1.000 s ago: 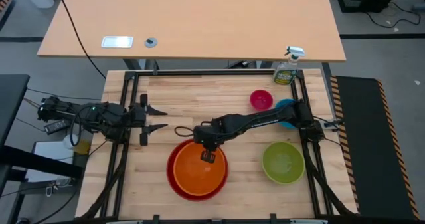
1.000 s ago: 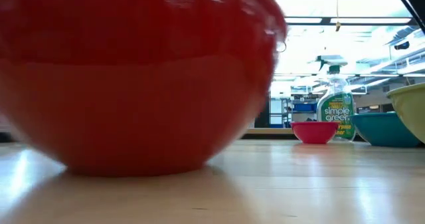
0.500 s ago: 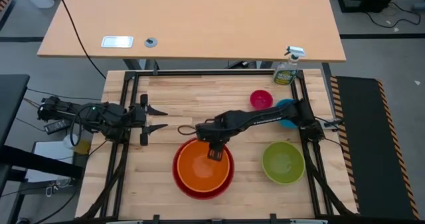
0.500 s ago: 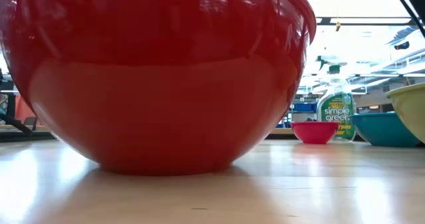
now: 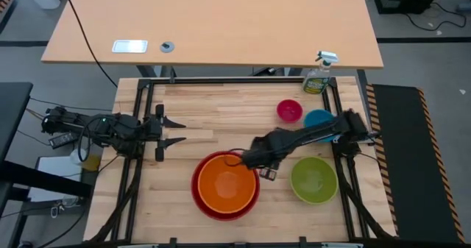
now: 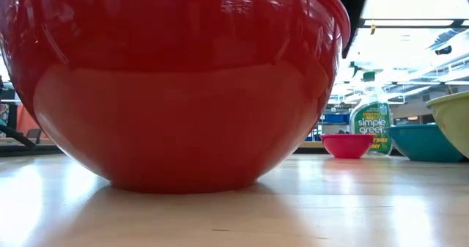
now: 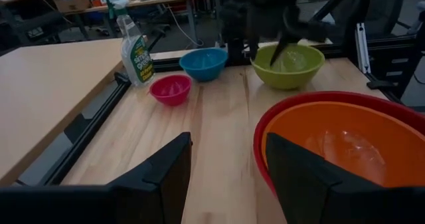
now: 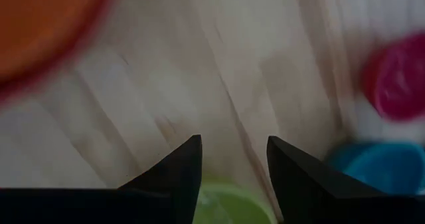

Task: Nest bowls inside each other
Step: Stack the green bowl into the orange bowl

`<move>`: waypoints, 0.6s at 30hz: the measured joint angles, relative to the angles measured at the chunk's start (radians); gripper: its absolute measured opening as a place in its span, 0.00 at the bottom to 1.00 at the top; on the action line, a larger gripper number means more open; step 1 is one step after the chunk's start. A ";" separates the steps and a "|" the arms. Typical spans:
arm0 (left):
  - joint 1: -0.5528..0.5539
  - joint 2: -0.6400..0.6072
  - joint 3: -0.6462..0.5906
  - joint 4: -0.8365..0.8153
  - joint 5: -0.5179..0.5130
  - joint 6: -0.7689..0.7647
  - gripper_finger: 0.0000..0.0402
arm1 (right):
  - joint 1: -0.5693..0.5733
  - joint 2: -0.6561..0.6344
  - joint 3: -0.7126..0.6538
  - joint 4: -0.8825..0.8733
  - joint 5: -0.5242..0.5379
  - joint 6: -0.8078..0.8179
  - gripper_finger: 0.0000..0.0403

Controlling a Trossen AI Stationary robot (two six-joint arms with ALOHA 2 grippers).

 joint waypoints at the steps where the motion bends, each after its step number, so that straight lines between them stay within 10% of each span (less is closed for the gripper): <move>1: 0.000 0.002 0.000 -0.001 0.000 -0.003 0.49 | 0.013 -0.041 -0.046 -0.001 0.005 0.025 0.44; 10: 0.002 0.050 0.000 0.022 0.000 0.007 0.49 | 0.109 -0.345 -0.491 0.153 -0.018 -0.004 0.47; 18: 0.002 0.117 0.000 0.060 0.000 0.058 0.49 | 0.100 -0.368 -0.676 0.216 -0.039 -0.191 0.56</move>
